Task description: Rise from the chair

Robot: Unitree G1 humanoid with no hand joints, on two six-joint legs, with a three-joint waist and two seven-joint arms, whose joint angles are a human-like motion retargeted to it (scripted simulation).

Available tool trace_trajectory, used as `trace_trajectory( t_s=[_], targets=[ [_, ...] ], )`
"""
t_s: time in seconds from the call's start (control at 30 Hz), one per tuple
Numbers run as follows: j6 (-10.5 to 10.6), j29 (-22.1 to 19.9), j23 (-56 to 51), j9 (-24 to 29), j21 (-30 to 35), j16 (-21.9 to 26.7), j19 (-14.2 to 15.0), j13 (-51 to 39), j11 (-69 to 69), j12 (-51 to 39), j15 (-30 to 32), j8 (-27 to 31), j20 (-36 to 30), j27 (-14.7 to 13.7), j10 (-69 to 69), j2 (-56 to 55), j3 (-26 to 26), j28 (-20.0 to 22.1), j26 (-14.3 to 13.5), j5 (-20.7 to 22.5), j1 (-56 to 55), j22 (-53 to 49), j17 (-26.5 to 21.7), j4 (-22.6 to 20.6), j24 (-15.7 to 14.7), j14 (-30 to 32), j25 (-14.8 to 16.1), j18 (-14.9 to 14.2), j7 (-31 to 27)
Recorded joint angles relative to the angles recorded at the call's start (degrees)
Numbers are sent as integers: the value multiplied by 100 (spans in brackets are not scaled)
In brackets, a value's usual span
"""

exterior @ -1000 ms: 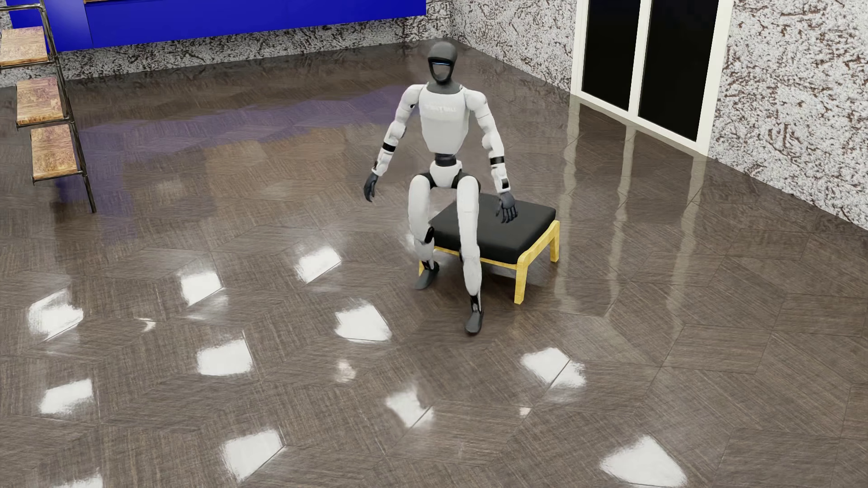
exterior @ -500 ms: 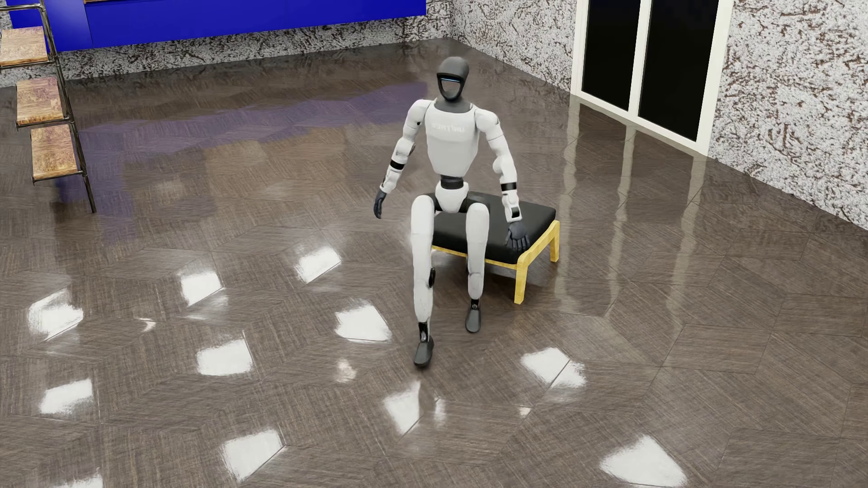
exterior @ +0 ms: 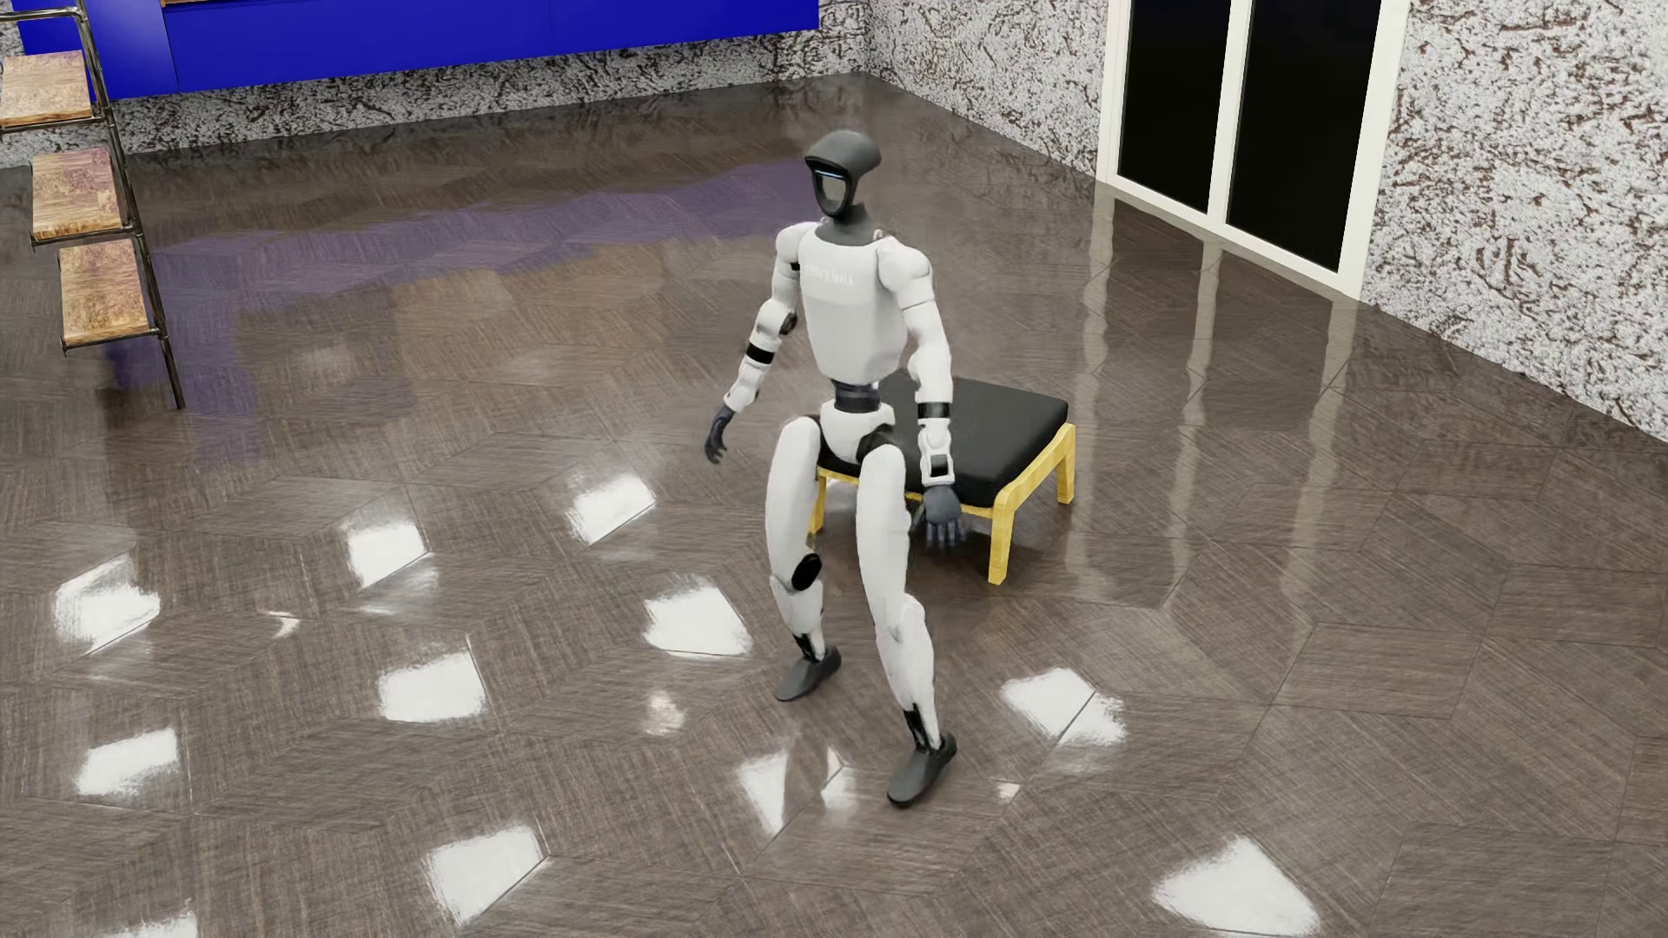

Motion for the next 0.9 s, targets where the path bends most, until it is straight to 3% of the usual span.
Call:
trace_trajectory(
  t_s=[0.07, 0.2, 0.23, 0.27, 0.37, 0.4, 0.5, 0.63, 0.9],
  targets=[
    [52, -16, 59, -24, 79, 37, 152, -11, 6, 10, 44, 146, 50, -27, 2, -91, -27, -15, -32, -172, 44, -32, 13, 99, 43, 350, 16, -174, 1],
    [-9, 128, 218, -91, 106, 241, 519, -101, 88, 10, 573, 340, 156, -24, -169, -729, -128, -54, -155, -556, 523, -195, 45, -109, 257, -911, -215, 169, 235],
    [-59, 109, 368, -47, 6, 267, 546, -199, 89, -70, 781, 362, 144, -24, -184, -859, -136, 22, -194, -619, 544, -190, 97, -191, 213, -952, -122, 161, 275],
    [-80, 103, 443, -45, 39, 259, 541, -201, 100, -125, 921, 352, 136, 26, -182, -951, -119, 121, -194, -629, 545, -149, 126, -272, 181, -957, -118, 157, 343],
    [-148, 595, 517, -65, 274, 325, 358, -225, 273, -113, 693, 78, 385, 163, -510, -1036, -118, 106, -225, -397, 769, -177, 179, -382, 112, -1069, -504, 283, 479],
    [-201, 349, 646, -14, 354, 357, 416, -327, 182, -73, 536, 3, 274, 0, -542, -939, -146, 33, -246, -280, 812, -211, 255, -366, 44, -1130, -598, 58, 514],
    [-250, 265, 625, -53, 363, 205, 200, -342, -253, -23, 425, -125, 280, -50, -683, -681, -147, 77, -259, -63, 876, -54, 231, -468, -55, -1081, -532, 239, 567],
    [-304, 24, 586, -10, 407, -41, 219, -267, -1004, 74, 800, -233, 221, -115, -671, -446, -85, 198, -363, 13, 728, -116, 172, -499, -116, -1015, -440, 395, 578],
    [-233, 59, 702, 100, 289, -198, 179, -229, -1295, -16, 738, -387, 57, -128, -723, -364, -82, 219, -306, 201, 411, -64, 209, -293, -223, -698, -342, 339, 439]
  ],
)
